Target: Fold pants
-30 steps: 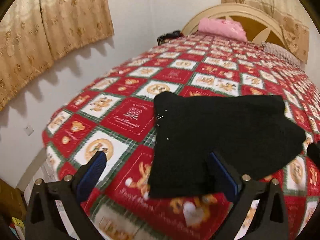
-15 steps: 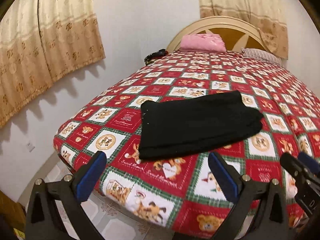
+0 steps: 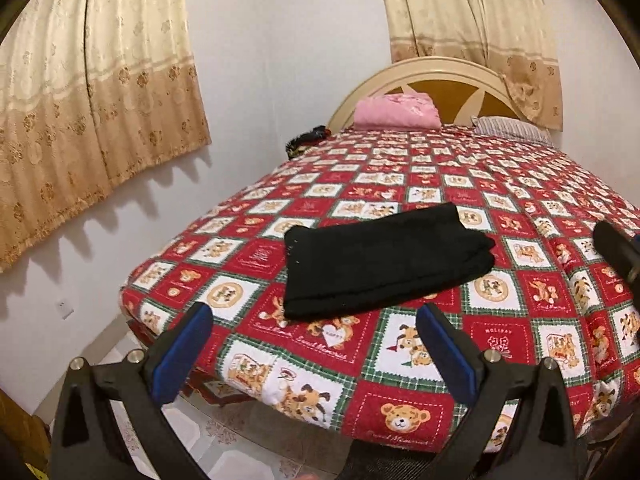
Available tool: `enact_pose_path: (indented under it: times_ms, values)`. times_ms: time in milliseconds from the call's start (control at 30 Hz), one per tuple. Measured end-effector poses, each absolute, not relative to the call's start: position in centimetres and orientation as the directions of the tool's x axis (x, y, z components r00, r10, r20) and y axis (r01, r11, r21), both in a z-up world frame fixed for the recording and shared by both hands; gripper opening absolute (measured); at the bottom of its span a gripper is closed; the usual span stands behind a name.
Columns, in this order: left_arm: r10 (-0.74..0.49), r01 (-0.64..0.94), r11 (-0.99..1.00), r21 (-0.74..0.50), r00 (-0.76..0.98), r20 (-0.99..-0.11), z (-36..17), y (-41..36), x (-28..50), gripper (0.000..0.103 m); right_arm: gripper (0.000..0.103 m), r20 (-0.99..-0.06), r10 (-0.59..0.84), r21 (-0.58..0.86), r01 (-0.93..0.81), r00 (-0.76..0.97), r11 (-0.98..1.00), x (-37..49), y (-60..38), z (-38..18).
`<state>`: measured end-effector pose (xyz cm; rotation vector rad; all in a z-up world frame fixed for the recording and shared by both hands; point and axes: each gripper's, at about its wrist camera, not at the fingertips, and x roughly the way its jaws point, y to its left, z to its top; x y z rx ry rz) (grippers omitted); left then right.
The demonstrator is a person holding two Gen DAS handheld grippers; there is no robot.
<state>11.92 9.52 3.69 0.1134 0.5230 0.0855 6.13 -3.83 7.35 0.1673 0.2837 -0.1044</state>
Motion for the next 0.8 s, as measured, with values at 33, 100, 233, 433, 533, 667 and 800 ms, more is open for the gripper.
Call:
enact_pose_path:
  times_ms: [33, 100, 233, 433, 533, 667, 800]
  values:
    - [0.112, -0.054, 0.990, 0.130, 0.865, -0.490, 3.81, 9.45, 11.86, 0.103, 0.081, -0.283, -0.080, 0.151, 0.127, 0.956, 0.980, 6.02, -3.85, 7.44]
    - [0.097, -0.042, 0.992, 0.123, 0.864, -0.494, 3.91, 9.29, 11.82, 0.103, 0.081, -0.286, -0.081, 0.148, 0.127, 0.955, 0.981, 6.01, -3.79, 7.53]
    - [0.088, -0.036, 0.993, 0.113, 0.862, -0.499, 3.96, 9.18, 11.60, 0.103, 0.081, -0.298, -0.083, 0.136, 0.128, 0.951, 0.982, 6.09, -3.63, 7.36]
    - [0.090, -0.037, 0.993, 0.116, 0.864, -0.496, 3.99, 8.94, 11.47, 0.103, 0.081, -0.308, -0.092, 0.145, 0.142, 0.947, 0.979, 6.07, -4.00, 7.07]
    - [0.091, -0.038, 0.993, 0.114, 0.859, -0.504, 3.90, 8.95, 11.51, 0.103, 0.081, -0.316, -0.094, 0.143, 0.145, 0.944, 0.979, 6.19, -3.95, 6.91]
    - [0.091, -0.039, 0.993, 0.112, 0.856, -0.509, 3.84, 9.05, 11.48, 0.103, 0.081, -0.320, -0.094, 0.134, 0.143, 0.943, 0.981, 6.19, -3.72, 6.83]
    - [0.111, -0.053, 0.990, 0.127, 0.856, -0.505, 3.83, 8.94, 11.46, 0.103, 0.081, -0.319, -0.095, 0.130, 0.143, 0.943, 0.981, 6.19, -3.63, 6.79]
